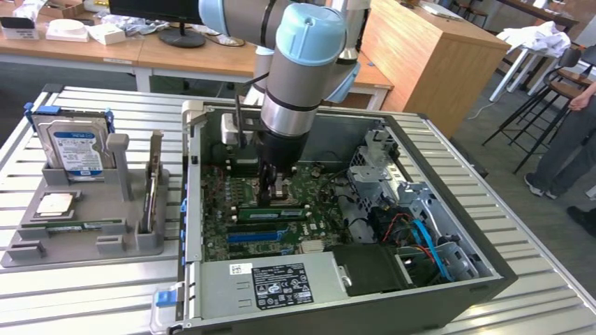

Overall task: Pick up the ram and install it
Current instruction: 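Press down the ram until it locks into place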

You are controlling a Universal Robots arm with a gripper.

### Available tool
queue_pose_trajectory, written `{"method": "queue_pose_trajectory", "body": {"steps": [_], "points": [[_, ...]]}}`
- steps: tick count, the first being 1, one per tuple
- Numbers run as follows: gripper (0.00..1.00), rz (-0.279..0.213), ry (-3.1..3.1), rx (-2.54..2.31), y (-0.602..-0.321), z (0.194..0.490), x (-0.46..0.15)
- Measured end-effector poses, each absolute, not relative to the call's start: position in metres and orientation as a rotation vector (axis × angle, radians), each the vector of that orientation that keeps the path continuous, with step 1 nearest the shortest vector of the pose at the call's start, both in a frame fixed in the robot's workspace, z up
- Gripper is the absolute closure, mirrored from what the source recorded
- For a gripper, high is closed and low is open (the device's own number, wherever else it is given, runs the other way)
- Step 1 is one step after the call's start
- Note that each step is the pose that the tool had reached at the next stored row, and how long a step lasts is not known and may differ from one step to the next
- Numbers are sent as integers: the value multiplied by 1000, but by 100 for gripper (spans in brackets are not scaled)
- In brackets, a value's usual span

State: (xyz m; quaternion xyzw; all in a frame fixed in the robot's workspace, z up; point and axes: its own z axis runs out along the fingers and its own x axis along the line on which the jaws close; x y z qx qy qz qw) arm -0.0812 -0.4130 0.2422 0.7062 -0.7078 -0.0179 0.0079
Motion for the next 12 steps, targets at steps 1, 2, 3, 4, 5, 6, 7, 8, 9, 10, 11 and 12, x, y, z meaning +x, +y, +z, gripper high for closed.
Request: {"method": "queue_pose_trajectory", "body": {"steps": [1, 2, 3, 4, 5, 6, 7, 8, 9, 10, 11, 12], "points": [[90, -56, -2212, 2207, -413, 242, -81], [90, -56, -2212, 2207, -413, 242, -81], [90, -56, -2212, 2207, -413, 242, -81], [90, -56, -2213, 2208, -413, 242, -81], [90, -56, -2213, 2208, -413, 241, -81], [90, -56, -2213, 2208, -413, 240, -81], [90, -56, -2213, 2207, -413, 240, -81], [90, -56, -2213, 2208, -413, 239, -81], [90, -56, -2213, 2208, -413, 238, -81], [90, -56, -2212, 2208, -413, 237, -81], [90, -56, -2213, 2208, -413, 237, -81], [90, -56, -2213, 2208, -413, 236, -81]]}}
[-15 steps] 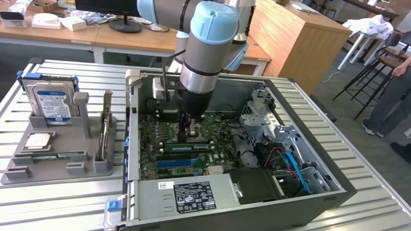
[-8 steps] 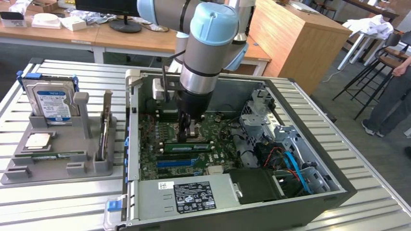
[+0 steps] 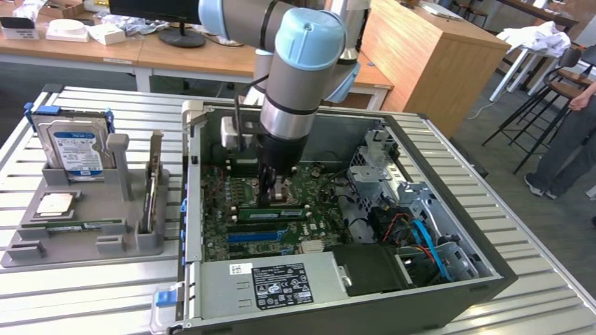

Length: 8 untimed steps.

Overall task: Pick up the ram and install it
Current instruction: 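Press down the ram until it locks into place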

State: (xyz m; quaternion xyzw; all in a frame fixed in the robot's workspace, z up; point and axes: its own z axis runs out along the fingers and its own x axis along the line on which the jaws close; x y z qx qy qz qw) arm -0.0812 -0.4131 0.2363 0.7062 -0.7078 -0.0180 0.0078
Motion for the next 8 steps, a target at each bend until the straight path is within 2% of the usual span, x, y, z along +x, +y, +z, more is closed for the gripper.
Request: {"method": "queue_pose_trajectory", "body": {"steps": [8], "points": [[90, -58, -2213, 2208, -413, 232, -81]]}}
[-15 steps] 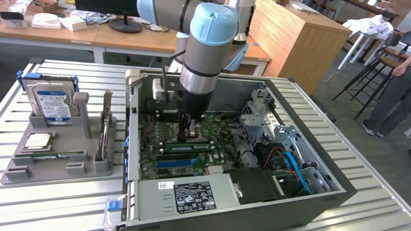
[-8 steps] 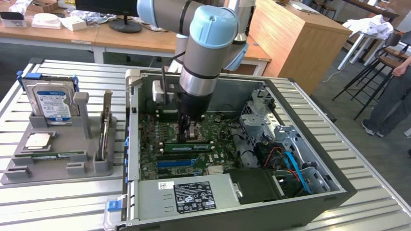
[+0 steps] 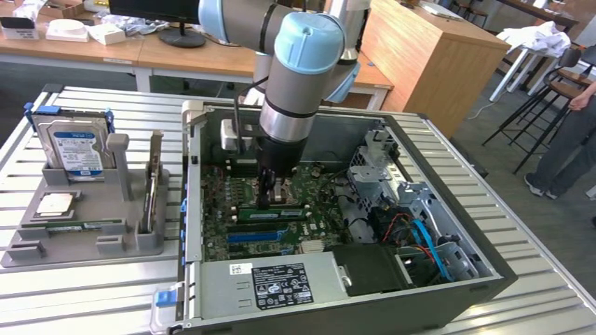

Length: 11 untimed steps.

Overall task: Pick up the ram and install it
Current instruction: 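Press down the ram until it locks into place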

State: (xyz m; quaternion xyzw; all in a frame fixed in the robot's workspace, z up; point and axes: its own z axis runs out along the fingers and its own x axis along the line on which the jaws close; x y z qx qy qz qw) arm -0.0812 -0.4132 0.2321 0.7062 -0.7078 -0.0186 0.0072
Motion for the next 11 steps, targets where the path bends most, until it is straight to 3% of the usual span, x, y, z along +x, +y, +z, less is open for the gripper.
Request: {"method": "queue_pose_trajectory", "body": {"steps": [11], "points": [[90, -59, -2214, 2209, -413, 231, -83]]}}
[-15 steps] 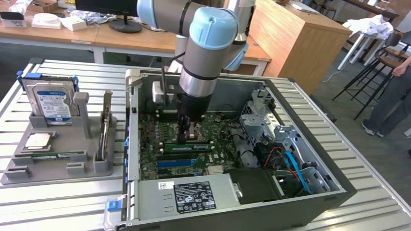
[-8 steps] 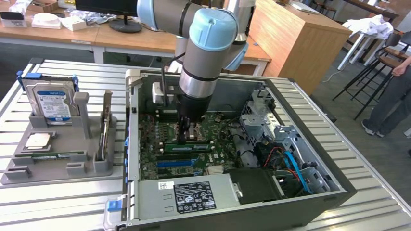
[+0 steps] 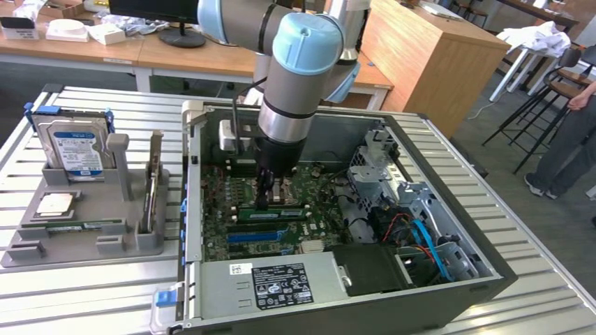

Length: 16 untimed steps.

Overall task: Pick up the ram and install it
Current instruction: 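Press down the ram until it locks into place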

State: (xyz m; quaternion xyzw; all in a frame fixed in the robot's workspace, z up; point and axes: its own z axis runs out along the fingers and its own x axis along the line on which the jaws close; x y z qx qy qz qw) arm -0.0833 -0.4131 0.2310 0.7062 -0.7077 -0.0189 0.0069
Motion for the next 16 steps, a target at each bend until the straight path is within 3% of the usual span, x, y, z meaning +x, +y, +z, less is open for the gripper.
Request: {"method": "queue_pose_trajectory", "body": {"steps": [16], "points": [[90, -60, -2214, 2209, -412, 229, -83]]}}
